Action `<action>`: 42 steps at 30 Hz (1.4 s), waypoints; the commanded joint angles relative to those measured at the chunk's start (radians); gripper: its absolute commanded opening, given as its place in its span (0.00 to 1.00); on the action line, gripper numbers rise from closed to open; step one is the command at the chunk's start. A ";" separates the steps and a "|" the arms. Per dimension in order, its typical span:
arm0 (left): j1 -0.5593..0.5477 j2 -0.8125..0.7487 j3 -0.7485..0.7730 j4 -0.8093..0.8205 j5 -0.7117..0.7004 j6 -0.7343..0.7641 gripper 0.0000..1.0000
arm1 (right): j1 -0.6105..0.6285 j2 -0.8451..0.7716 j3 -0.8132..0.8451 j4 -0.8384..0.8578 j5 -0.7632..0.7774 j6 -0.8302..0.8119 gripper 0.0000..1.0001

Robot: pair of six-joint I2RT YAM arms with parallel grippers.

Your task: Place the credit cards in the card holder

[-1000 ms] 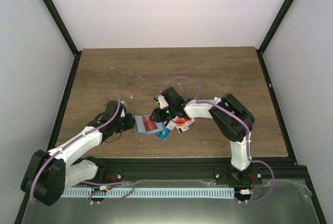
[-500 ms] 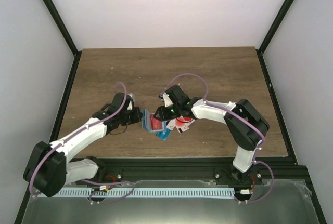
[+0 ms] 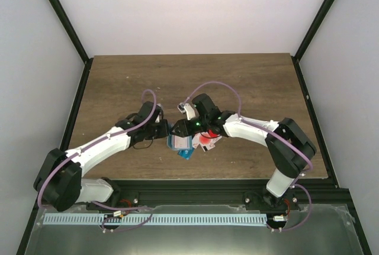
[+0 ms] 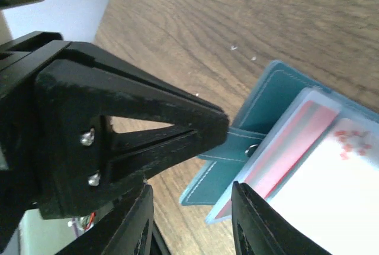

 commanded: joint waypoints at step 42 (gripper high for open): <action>-0.076 0.067 0.075 0.050 0.023 -0.048 0.04 | -0.173 0.197 -0.357 0.957 -0.469 0.471 0.48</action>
